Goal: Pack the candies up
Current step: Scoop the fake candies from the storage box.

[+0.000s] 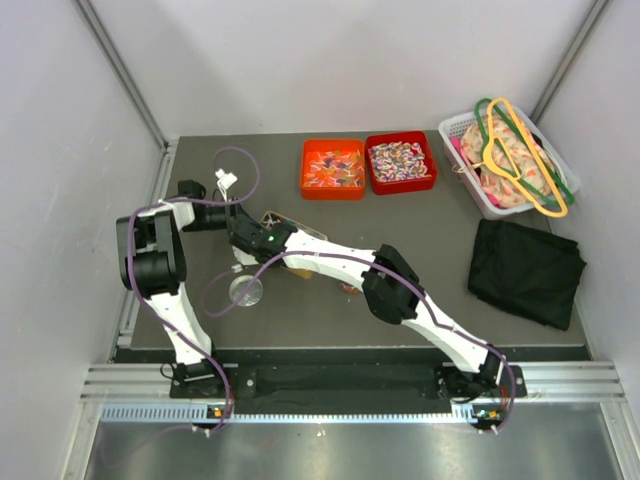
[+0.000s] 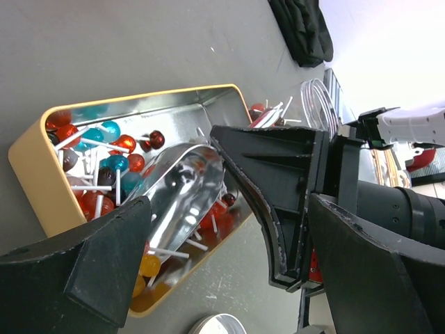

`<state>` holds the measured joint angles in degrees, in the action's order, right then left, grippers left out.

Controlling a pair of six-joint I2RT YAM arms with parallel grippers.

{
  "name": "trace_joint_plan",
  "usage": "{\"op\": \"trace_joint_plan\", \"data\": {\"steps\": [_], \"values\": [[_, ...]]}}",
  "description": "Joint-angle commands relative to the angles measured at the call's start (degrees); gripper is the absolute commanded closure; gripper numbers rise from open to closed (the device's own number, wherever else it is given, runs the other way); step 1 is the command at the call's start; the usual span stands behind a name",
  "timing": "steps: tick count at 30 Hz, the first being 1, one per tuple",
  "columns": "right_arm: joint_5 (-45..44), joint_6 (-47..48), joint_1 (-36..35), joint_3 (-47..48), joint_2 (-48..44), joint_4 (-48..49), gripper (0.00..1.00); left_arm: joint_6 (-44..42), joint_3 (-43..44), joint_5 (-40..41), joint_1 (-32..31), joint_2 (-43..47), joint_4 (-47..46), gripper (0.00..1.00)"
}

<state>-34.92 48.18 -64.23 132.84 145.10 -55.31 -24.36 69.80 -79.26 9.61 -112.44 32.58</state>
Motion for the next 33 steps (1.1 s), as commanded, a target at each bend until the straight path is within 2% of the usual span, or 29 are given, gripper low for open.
{"op": "trace_joint_plan", "data": {"steps": [1,6,8,9,10,11,12,13,18,33], "values": [[9.0,-3.4,-2.0,-0.5,0.6,3.1,1.0,-5.3,1.1,-0.1,0.4,-1.8,5.6,0.01],[12.5,-6.5,-2.0,-2.3,-1.0,4.8,1.0,-10.7,3.1,-1.9,0.7,-4.2,11.2,0.01],[14.9,-7.7,-2.0,-2.4,-1.2,4.3,1.0,-15.8,5.6,-3.0,0.9,-5.4,19.7,0.01],[15.3,-9.1,-2.0,-2.8,-1.3,4.2,1.0,-23.6,6.9,-3.3,0.8,-7.3,23.8,0.01],[16.3,-9.6,-2.0,-3.2,-1.5,4.0,1.0,-28.2,10.0,-3.8,0.9,-8.4,34.6,0.01],[16.4,-10.0,-2.0,-4.0,-1.8,4.9,1.0,-40.2,11.8,-4.9,1.0,-9.8,40.9,0.01],[16.4,-10.8,-2.0,-5.7,-2.8,5.8,1.0,-48.0,13.8,-5.7,1.2,-13.4,47.9,0.01],[16.5,-11.3,-2.0,-6.3,-3.2,6.5,1.0,-49.6,16.6,-6.7,1.8,-14.7,53.8,0.01],[15.3,-12.7,-2.0,-6.4,-4.5,7.4,1.0,-52.7,16.9,-6.5,2.5,-16.0,53.7,0.02],[12.4,-14.8,-0.6,-9.5,-13.7,10.9,1.0,-49.4,21.4,-6.4,3.3,-12.8,53.6,0.01]]}}
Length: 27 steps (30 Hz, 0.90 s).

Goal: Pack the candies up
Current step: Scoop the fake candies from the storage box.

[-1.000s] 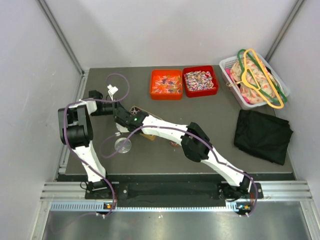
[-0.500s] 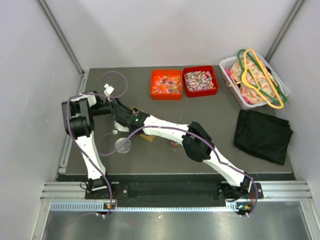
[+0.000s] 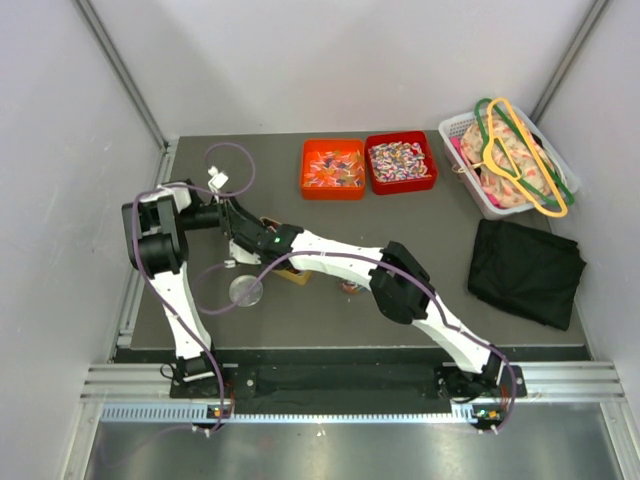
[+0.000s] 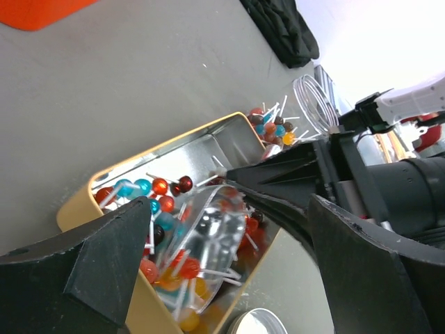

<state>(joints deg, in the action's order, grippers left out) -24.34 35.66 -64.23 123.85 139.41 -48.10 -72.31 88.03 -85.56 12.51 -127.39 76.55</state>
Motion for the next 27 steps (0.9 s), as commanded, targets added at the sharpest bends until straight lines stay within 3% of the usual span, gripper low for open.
{"op": "trace_joint_plan", "data": {"steps": [1,11,27], "values": [[1.7,-2.6,-0.5,-0.6,-8.5,3.9,1.0,-0.8,3.5,-0.6,0.3,2.2,9.7,0.02],[2.0,-6.5,1.8,-6.2,-13.2,7.0,1.0,0.8,6.4,-0.7,0.3,2.2,9.7,0.01],[2.2,-4.3,4.6,-18.7,-24.0,9.8,1.0,2.6,14.8,1.0,0.1,-2.4,9.7,0.02]]}}
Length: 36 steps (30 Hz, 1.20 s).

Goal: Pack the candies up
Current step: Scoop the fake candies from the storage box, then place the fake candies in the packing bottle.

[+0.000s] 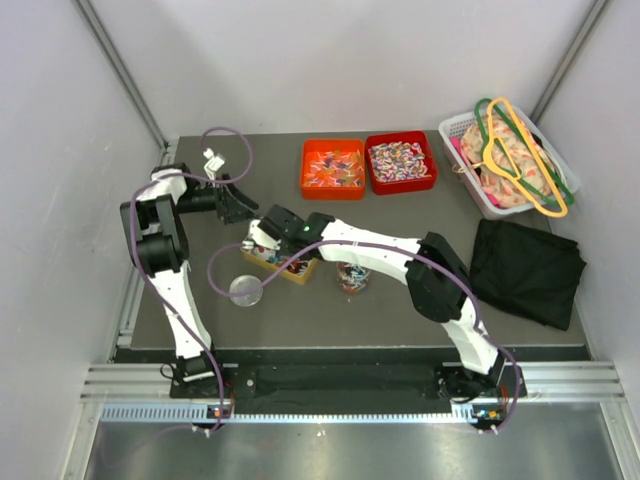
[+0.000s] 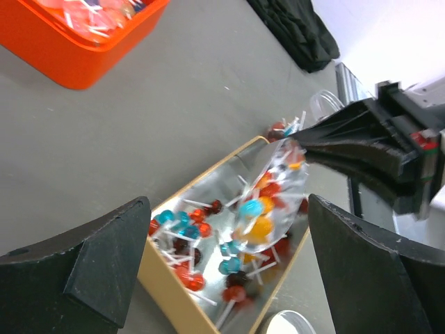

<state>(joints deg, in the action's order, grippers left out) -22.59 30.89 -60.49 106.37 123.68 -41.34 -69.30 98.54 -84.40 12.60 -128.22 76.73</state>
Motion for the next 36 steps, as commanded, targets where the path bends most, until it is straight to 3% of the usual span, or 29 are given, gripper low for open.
{"op": "trace_joint_plan", "data": {"steps": [1,6,7,8,9,10,11,12,13,16,21,28,36], "values": [[0.4,1.1,0.9,-1.5,-9.2,2.8,1.0,0.6,5.3,0.1,-0.1,-2.1,9.5,0.01],[3.2,3.9,1.1,-1.8,-14.9,-1.9,1.0,6.5,11.6,1.3,-1.3,-4.2,5.8,0.02],[3.4,4.3,1.2,-1.4,-16.4,-2.8,1.0,13.6,11.7,2.4,-1.8,-3.2,2.7,0.02],[4.0,4.5,1.4,-0.4,-17.1,-4.8,1.0,19.8,9.3,5.9,-2.8,-1.9,-11.1,0.02],[4.0,4.8,1.6,-0.4,-17.7,-5.0,1.0,40.1,5.6,9.5,-3.5,0.6,-23.0,0.02],[4.0,5.7,1.9,-0.8,-18.7,-5.2,1.0,52.7,-7.8,14.1,-4.1,8.5,-38.2,0.02],[3.9,6.2,2.0,-1.2,-19.2,-5.5,1.0,61.2,-15.1,18.2,-5.0,12.9,-70.8,0.02],[4.0,6.5,2.4,-1.9,-19.7,-5.7,1.0,72.6,-21.0,23.3,-5.2,16.1,-81.5,0.01],[4.1,7.0,3.1,-3.3,-20.3,-5.8,1.0,73.5,-20.5,23.9,-5.4,17.6,-82.7,0.01],[4.8,8.2,4.6,-7.4,-22.9,-6.4,1.0,72.6,-12.4,26.0,-6.7,14.1,-72.0,0.01],[5.8,9.0,6.7,-15.0,-30.1,-7.7,1.0,71.8,-17.9,31.9,-7.9,17.2,-74.8,0.01],[4.0,13.8,10.8,-29.0,-39.2,-9.5,1.0,71.2,-22.7,33.5,-7.9,20.8,-73.3,0.01],[0.0,19.6,11.4,-31.9,-44.0,-16.5,1.0,66.9,-24.5,39.0,-7.8,25.4,-69.1,0.02]]}}
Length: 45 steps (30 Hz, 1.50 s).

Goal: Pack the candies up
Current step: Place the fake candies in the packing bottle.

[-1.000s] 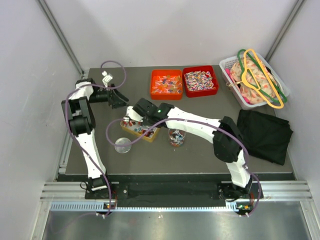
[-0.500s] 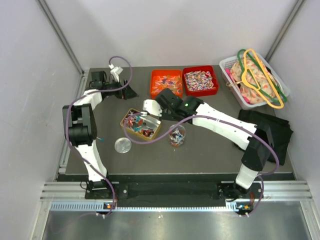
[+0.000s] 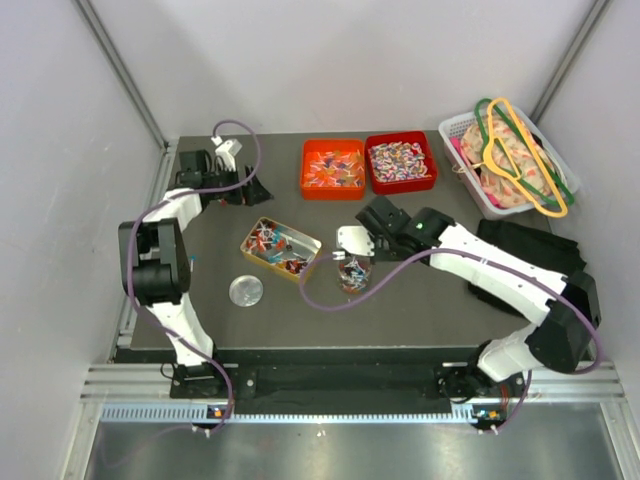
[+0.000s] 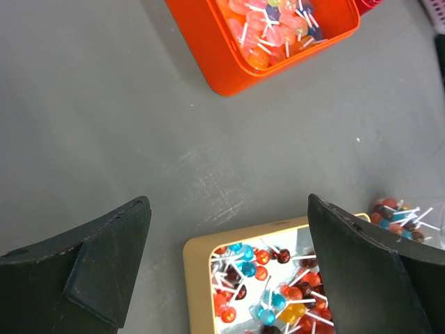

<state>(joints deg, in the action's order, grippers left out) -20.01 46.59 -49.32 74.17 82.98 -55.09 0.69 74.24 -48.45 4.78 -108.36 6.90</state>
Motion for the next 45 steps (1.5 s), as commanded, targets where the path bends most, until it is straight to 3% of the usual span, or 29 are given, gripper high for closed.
{"op": "trace_joint_plan", "data": {"steps": [1,11,21,37,45], "values": [[-3.7,4.4,0.3,0.4,-3.2,-3.4,1.0,-3.6,0.0,3.4,0.1,5.7,1.7,0.02],[-10.7,5.8,-3.3,2.4,0.2,-7.6,1.0,-9.8,-3.7,15.1,0.1,11.9,6.2,0.02],[-13.9,3.5,-8.6,7.8,6.0,-11.6,1.0,-13.2,-9.2,17.9,0.1,14.9,5.6,0.01],[-21.7,6.5,-10.8,9.6,9.0,-11.3,1.0,-16.1,-12.7,18.9,0.0,15.3,3.9,0.02],[-24.9,7.5,-10.8,20.9,10.4,-9.9,1.0,-18.2,-15.8,24.6,-2.9,16.2,1.5,0.01]]}}
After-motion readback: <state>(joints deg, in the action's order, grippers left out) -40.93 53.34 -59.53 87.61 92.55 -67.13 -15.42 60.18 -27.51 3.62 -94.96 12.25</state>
